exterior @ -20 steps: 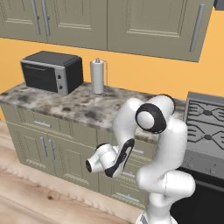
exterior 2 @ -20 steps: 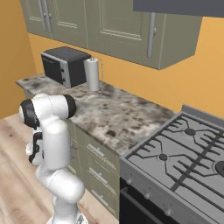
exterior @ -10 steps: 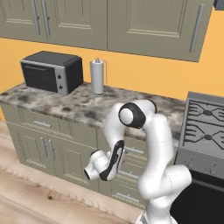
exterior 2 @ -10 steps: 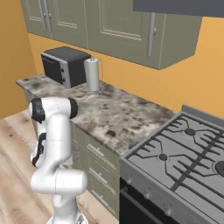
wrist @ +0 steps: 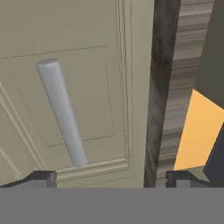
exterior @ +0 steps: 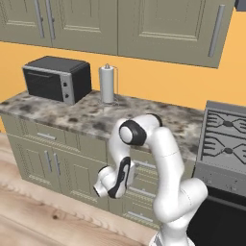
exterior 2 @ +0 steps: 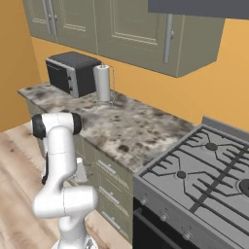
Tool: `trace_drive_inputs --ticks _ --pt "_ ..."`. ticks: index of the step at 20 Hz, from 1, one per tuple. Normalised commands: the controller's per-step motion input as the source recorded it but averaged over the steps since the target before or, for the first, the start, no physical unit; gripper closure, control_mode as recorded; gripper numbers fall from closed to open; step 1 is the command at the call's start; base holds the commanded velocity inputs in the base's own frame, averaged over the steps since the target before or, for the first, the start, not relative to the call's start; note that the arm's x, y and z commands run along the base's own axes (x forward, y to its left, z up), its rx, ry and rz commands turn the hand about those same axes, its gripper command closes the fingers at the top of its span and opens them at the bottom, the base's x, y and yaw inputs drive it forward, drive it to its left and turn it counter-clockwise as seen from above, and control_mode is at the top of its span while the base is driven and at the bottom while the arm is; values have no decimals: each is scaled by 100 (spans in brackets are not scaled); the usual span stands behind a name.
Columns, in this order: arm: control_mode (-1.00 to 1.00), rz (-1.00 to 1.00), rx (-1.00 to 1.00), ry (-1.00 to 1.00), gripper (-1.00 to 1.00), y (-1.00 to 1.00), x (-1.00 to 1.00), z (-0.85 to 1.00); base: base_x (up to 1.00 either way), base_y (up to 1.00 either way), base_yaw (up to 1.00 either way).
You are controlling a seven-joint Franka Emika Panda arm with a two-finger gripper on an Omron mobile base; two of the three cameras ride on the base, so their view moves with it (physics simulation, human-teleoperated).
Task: Take a straw from the drawer in front and place it inside the glass cup on the dining counter.
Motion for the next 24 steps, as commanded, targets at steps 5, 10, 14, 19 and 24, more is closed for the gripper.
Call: trace_drive_inputs --ticks 5,10,14,19,24 --pt "-100 0 0 0 -100 -27 35 -5 0 0 0" --pt "-100 0 0 0 -100 -25 34 -14 0 0 0" --pt "-100 0 0 0 -100 -26 25 -26 0 0 0" --pt "-100 0 0 0 -100 -21 24 -28 0 0 0" --pt "-100 0 0 0 -100 -14 23 -29 0 0 0"
